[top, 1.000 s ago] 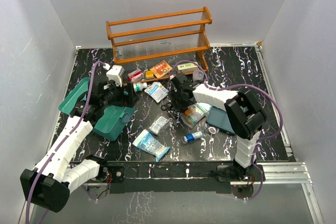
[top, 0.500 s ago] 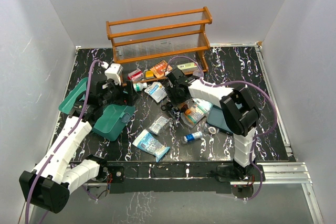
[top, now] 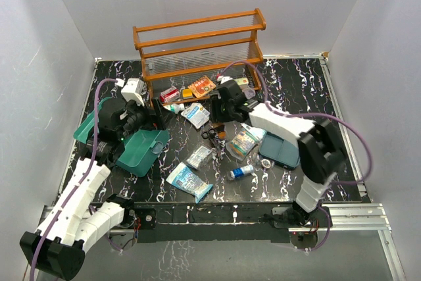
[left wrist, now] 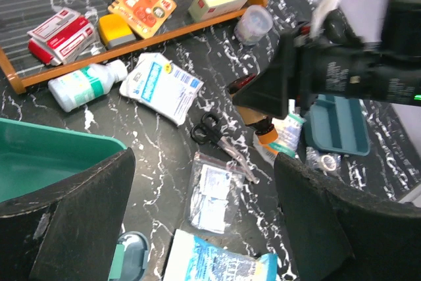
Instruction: Organize the medicine kit
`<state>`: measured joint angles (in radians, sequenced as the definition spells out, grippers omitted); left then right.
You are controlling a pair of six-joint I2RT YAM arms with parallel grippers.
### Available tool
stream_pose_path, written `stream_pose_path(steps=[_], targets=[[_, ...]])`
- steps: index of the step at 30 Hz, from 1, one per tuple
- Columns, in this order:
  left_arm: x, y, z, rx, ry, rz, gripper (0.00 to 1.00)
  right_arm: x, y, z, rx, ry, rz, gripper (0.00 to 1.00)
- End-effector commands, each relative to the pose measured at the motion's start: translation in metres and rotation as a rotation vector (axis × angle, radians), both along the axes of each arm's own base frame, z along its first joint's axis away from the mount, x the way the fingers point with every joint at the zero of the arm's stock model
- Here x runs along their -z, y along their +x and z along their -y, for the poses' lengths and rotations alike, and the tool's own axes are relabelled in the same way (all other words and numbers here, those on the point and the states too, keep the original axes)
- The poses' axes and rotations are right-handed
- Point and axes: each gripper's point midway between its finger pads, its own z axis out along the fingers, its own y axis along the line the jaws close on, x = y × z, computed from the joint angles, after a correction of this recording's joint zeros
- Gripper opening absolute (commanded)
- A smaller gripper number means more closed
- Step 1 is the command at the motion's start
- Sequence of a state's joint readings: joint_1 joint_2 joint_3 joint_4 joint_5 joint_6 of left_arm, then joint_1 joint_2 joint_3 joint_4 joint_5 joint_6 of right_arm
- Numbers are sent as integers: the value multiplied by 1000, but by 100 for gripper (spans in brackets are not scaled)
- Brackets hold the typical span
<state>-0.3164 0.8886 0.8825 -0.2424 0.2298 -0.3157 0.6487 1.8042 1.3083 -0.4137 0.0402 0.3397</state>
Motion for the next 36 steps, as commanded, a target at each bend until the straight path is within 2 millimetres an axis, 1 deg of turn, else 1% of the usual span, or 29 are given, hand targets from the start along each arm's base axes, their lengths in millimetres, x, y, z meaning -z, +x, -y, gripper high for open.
stream_pose_path(steps=[1, 2, 3, 6, 9, 12, 15, 19, 24, 26, 28, 30, 33, 36], targets=[[-32, 1, 10, 3, -148, 130, 86, -162, 11, -45, 187, 667, 191, 33], [-33, 4, 9, -5, -155, 153, 86, -175, 9, -44, 251, 759, 171, 34], [-30, 7, 8, -15, -161, 163, 86, -185, 8, -42, 329, 850, 136, 34], [-31, 13, 11, -23, -205, 213, 85, -205, 11, -35, 503, 1059, 55, 34], [-36, 18, 14, -31, -273, 241, 86, -217, 20, -31, 643, 1166, 25, 35], [-42, 22, 19, -25, -340, 278, 87, -223, 24, -36, 699, 1217, -16, 36], [-45, 22, 28, 17, -379, 301, 88, -223, 21, -46, 724, 1252, -87, 36], [-41, 18, 44, 95, -393, 302, 90, -213, 11, -63, 731, 1260, -200, 36], [-30, 14, 56, 129, -378, 323, 93, -199, 0, -83, 741, 1243, -315, 36], [-25, 15, 59, 125, -365, 314, 93, -198, -1, -88, 746, 1232, -332, 36], [-18, 21, 60, 86, -346, 291, 93, -198, -4, -94, 750, 1229, -354, 36], [-12, 26, 60, 53, -338, 274, 90, -197, -8, -101, 749, 1222, -389, 36], [-6, 34, 58, -5, -331, 254, 83, -198, -14, -111, 737, 1199, -420, 36], [-6, 39, 56, -46, -335, 259, 71, -196, -20, -120, 731, 1189, -438, 36]])
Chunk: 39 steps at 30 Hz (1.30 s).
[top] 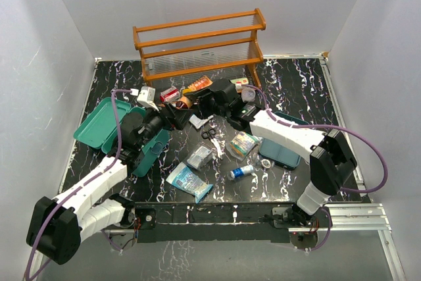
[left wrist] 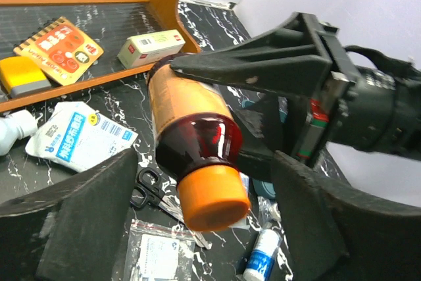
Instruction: Organize the medicine kit
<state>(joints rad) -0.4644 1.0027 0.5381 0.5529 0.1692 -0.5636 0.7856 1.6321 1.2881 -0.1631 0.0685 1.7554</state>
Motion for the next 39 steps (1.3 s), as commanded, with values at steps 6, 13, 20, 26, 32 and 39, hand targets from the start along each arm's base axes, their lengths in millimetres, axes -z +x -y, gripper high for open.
stream_pose_path(steps=[6, 13, 20, 26, 32, 39], targets=[[-26, 20, -16, -148, -27, 106, 55, -34, -9, -19, -35, 78, 20, 38], [-22, 20, -8, -107, 9, 95, 36, -37, -9, -9, -22, 50, 93, 50], [-17, 1, 7, 43, 106, 3, 34, -55, 6, 28, -146, -71, 426, 78], [-16, -36, 26, 284, 185, -166, 34, -78, -8, 48, -548, -157, 846, 72], [-27, -63, 40, 461, 166, -253, 34, -75, -37, 79, -708, -514, 1251, 74], [-60, -98, 57, 713, 81, -227, 37, -93, -96, 98, -792, -597, 1648, 75]])
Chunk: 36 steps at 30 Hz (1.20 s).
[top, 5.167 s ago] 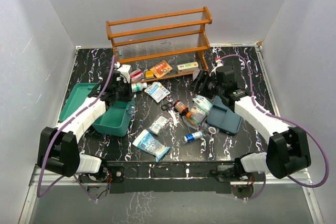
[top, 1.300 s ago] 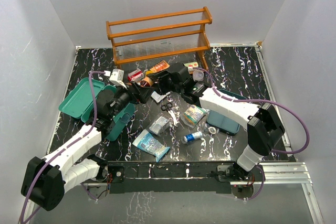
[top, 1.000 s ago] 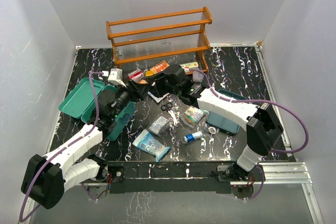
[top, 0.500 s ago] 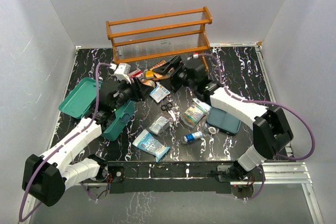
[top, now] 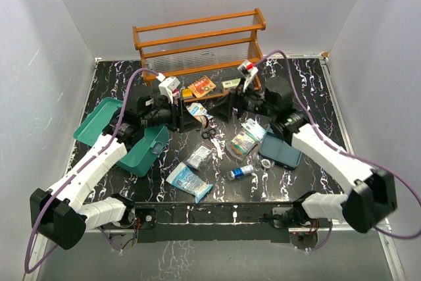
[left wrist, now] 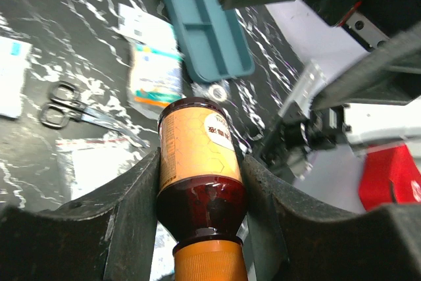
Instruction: Organize the medicine kit
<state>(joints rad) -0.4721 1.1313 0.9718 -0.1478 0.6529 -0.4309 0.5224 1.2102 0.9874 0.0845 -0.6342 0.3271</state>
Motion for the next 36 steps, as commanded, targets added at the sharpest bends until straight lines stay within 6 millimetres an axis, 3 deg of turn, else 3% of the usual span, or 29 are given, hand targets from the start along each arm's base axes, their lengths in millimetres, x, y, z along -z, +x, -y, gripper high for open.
stream_pose_path(steps=[1, 7, 17, 24, 28, 31, 34, 36], targets=[[-44, -32, 11, 204, -116, 24, 37, -34, -32, 3, -168, -12, 386, 75], [-51, -30, 16, 218, -134, -7, 37, -23, -62, 2, -303, -43, 439, 78], [-55, -29, 24, 220, -187, -144, 38, 0, -53, -14, -296, -151, 451, 77], [-56, -25, 26, 200, -204, -189, 39, 18, -51, -24, -313, -208, 429, 66], [-52, -24, 27, 187, -202, -216, 43, 14, -44, -28, -279, -194, 421, 47], [-50, -22, 26, 170, -200, -221, 48, 9, -42, -31, -257, -171, 416, 40], [-51, -21, 27, 166, -211, -227, 49, 5, -42, -32, -235, -142, 418, 42], [-49, -21, 28, 172, -211, -236, 45, 3, -41, -33, -215, -134, 422, 57]])
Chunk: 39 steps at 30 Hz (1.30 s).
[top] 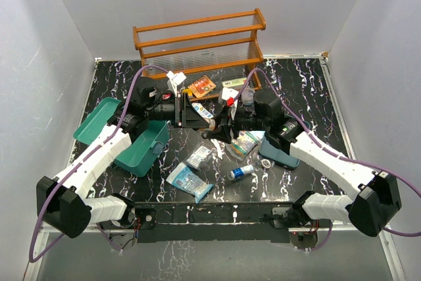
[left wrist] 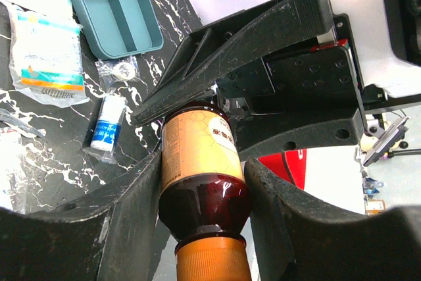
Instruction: Organize the medicine kit
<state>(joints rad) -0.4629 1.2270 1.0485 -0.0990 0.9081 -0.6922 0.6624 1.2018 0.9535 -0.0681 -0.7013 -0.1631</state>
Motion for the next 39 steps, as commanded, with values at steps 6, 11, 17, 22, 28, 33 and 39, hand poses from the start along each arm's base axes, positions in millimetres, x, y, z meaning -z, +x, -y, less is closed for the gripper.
stream_pose_path(steps=[6, 11, 17, 22, 28, 33, 39], targets=[[-11, -1, 3, 28, -22, 5, 41, -42, 7, -14, 11, 111, 122, 64], [-15, 2, 4, 5, -29, 12, 44, -39, 5, -18, -14, 97, 111, 42], [-11, 23, -1, -184, -55, -22, 61, -51, 17, -18, 107, 180, 84, 37], [-1, 42, -17, -406, -89, -21, 65, -58, 24, -21, 223, 301, -20, 36], [2, 49, -27, -501, -98, -16, 59, -51, 35, -27, 300, 322, -91, 36], [5, 49, -28, -503, -91, -16, 35, -49, 37, -31, 298, 320, -118, 46], [9, 58, -47, -573, 63, 57, 33, -45, 33, -23, 319, 299, -123, 88]])
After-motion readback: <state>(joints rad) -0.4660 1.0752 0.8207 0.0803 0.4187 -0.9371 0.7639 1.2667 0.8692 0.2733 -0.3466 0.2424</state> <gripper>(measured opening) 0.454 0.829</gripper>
